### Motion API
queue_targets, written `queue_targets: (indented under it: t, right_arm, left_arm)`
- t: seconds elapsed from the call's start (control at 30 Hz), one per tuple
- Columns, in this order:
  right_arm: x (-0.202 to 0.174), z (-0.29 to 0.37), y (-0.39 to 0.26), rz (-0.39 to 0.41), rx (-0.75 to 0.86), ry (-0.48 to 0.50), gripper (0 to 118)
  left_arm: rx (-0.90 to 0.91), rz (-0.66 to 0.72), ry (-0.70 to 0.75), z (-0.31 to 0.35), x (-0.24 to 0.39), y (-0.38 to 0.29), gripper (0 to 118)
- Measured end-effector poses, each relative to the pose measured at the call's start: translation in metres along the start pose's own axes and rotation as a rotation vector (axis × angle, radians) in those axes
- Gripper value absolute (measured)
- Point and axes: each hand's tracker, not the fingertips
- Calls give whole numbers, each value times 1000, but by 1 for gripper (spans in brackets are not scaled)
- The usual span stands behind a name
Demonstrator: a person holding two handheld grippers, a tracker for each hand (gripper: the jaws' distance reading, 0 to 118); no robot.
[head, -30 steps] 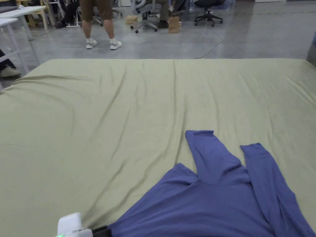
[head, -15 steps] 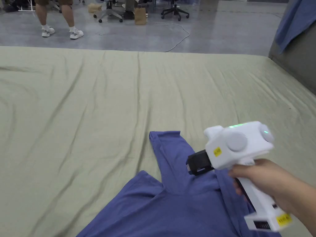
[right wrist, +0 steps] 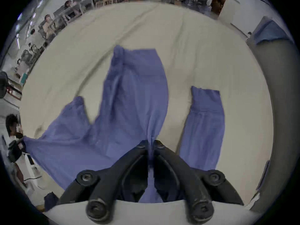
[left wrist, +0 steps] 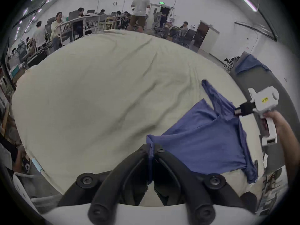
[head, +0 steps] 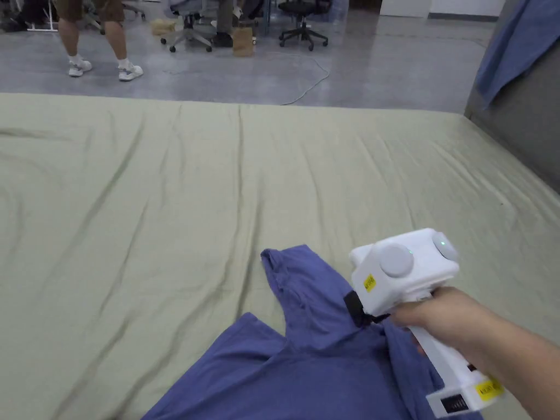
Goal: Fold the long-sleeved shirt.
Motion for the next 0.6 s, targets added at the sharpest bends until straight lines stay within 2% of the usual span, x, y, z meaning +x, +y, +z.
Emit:
queue_targets:
  t: [0.1, 0.2, 0.37, 0.47, 0.6]
  right_arm:
    - [4, 75, -44, -98, 162, 81, 1]
    - [-1, 160, -96, -118, 344, 53, 1]
    - [-8, 282, -170, -239, 620, 56, 1]
    - [-15, 339, -192, -281, 748, 37, 1]
    - [-14, 398, -193, -285, 877, -33, 1]
  left_arm:
    - [67, 28, -25, 27, 3, 10, 1]
    - [154, 50, -48, 58, 8, 22, 1]
    - [293, 60, -114, 111, 35, 44, 1]
    - [388, 63, -150, 142, 62, 62, 1]
    - [507, 63, -199, 179, 95, 99, 1]
